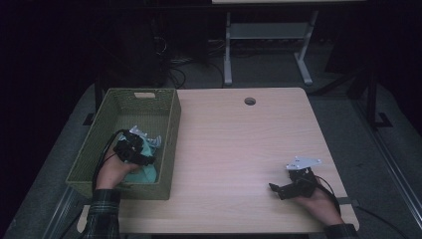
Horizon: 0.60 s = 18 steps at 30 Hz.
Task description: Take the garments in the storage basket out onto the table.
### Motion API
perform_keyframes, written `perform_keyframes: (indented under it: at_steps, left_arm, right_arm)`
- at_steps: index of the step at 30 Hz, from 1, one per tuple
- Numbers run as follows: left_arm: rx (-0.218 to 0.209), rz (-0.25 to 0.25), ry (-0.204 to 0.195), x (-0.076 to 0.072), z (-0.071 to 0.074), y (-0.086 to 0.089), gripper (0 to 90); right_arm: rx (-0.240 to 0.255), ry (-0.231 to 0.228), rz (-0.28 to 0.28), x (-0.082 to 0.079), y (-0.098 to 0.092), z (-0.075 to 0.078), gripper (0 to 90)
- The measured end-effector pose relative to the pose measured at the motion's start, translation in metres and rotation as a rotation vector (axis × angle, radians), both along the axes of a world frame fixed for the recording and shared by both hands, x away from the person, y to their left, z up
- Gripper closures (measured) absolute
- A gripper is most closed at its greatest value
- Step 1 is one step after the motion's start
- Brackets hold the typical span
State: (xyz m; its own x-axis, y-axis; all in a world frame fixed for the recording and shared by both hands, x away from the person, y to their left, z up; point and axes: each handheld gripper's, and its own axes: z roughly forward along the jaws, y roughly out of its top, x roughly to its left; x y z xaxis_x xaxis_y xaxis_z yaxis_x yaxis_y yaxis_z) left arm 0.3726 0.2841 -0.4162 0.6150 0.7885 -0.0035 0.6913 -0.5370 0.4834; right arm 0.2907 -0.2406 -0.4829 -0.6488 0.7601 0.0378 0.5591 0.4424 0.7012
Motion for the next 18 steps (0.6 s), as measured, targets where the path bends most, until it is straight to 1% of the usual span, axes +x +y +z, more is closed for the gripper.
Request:
perform_keyframes:
  at_steps: [1, 2, 3, 6, 7, 8, 10, 11, 12, 14, 15, 18]
  left_arm:
    - [0.0, 0.0, 0.014, 0.0003, -0.0004, 0.0003, 37.6]
    - [0.0, 0.0, 0.014, 0.0003, -0.0004, 0.0003, 41.3]
    - [-0.002, 0.006, 0.027, 0.0005, -0.0005, 0.0009, 44.7]
    - [0.001, 0.008, 0.035, 0.0005, 0.0004, 0.0016, 58.5]
    - [-0.002, 0.011, 0.046, 0.0004, 0.0016, 0.0019, 62.7]
    - [-0.005, 0.014, 0.047, 0.0003, 0.0016, 0.002, 66.9]
    - [-0.005, 0.015, 0.052, 0.0003, 0.0023, 0.0022, 73.0]
    - [-0.009, 0.013, 0.059, 0.0004, 0.0028, 0.0026, 73.0]
    - [-0.012, 0.013, 0.062, 0.0004, 0.0031, 0.0027, 75.0]
    - [-0.019, 0.02, 0.055, 0.0002, 0.0043, 0.0031, 77.6]
    - [-0.025, 0.023, 0.049, -0.0001, 0.0056, 0.0035, 78.0]
    - [-0.059, 0.036, 0.015, -0.0014, 0.0095, 0.0062, 78.4]
  right_arm:
    - [0.0, 0.0, 0.0, 0.0, 0.0, 0.0, 1.5]
    - [0.0, 0.0, 0.0, 0.0, 0.0, 0.0, 1.5]
    - [0.0, 0.0, 0.0, 0.0, 0.0, 0.0, 1.5]
    - [0.0, 0.0, 0.0, 0.0, 0.0, 0.0, 1.5]
    - [0.0, 0.0, 0.0, 0.0, 0.0, 0.0, 1.5]
    - [0.0, 0.0, 0.0, 0.0, 0.0, 0.0, 1.5]
    - [0.0, 0.0, 0.0, 0.0, 0.0, 0.0, 1.5]
    - [0.0, 0.0, 0.0, 0.0, 0.0, 0.0, 1.5]
    - [0.0, 0.0, 0.0, 0.0, 0.0, 0.0, 1.5]
    - [0.0, 0.0, 0.0, 0.0, 0.0, 0.0, 1.5]
    - [0.0, 0.0, 0.0, 0.0, 0.0, 0.0, 1.5]
    - [0.0, 0.0, 0.0, 0.0, 0.0, 0.0, 1.5]
